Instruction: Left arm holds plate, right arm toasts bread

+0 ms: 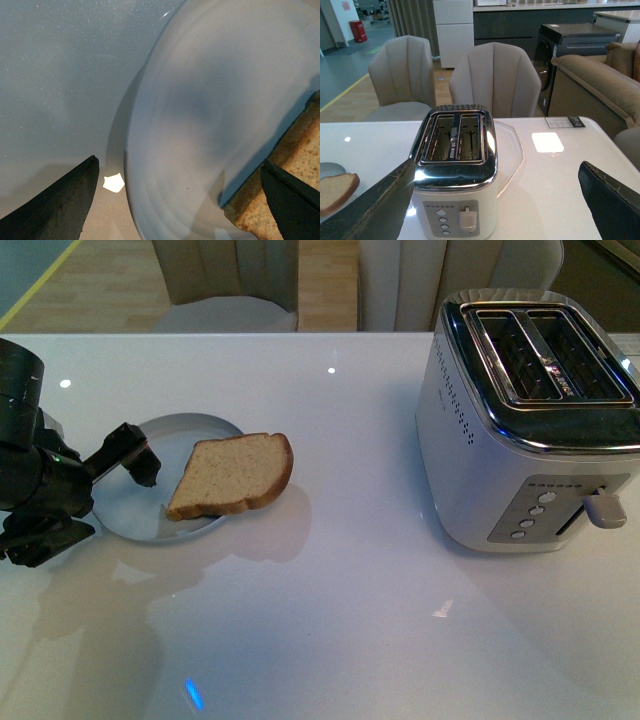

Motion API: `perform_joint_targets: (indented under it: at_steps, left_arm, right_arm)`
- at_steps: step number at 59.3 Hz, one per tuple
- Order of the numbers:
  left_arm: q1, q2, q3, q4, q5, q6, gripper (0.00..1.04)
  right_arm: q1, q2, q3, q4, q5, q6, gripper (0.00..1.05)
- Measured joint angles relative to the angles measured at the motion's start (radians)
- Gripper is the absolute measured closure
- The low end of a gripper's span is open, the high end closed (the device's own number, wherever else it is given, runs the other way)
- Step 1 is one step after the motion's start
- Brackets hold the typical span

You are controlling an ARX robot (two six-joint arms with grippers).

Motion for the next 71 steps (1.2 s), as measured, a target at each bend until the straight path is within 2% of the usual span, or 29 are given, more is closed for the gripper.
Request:
perform_joint_targets:
  at_steps: [14,26,38,44,71]
  left_arm:
    - [0.0,0.022,0.035,0.001,-0.002,0.001,0.09]
    - [0.0,0.039,0.049,-0.008,-0.005,0.001,0.41]
    - [0.0,0.058,0.053,-0.015,0.003,0.001,0.88]
    - [0.001,0.058,0.054,-0.021,0.027,-0.008,1.02]
    - [0.025,-0.075,-0.118,0.002,0.06,0.013,1.02]
  right_arm:
    - [0.0,0.0,0.0,0.0,0.0,0.0,0.09]
    - [0.0,0.0,0.0,0.0,0.0,0.0,0.09]
    - [0.0,0.0,0.0,0.0,0.0,0.0,0.09]
    - [0.0,0.0,0.0,0.0,0.0,0.0,0.09]
    - [0.0,0.0,0.0,0.0,0.0,0.0,0.09]
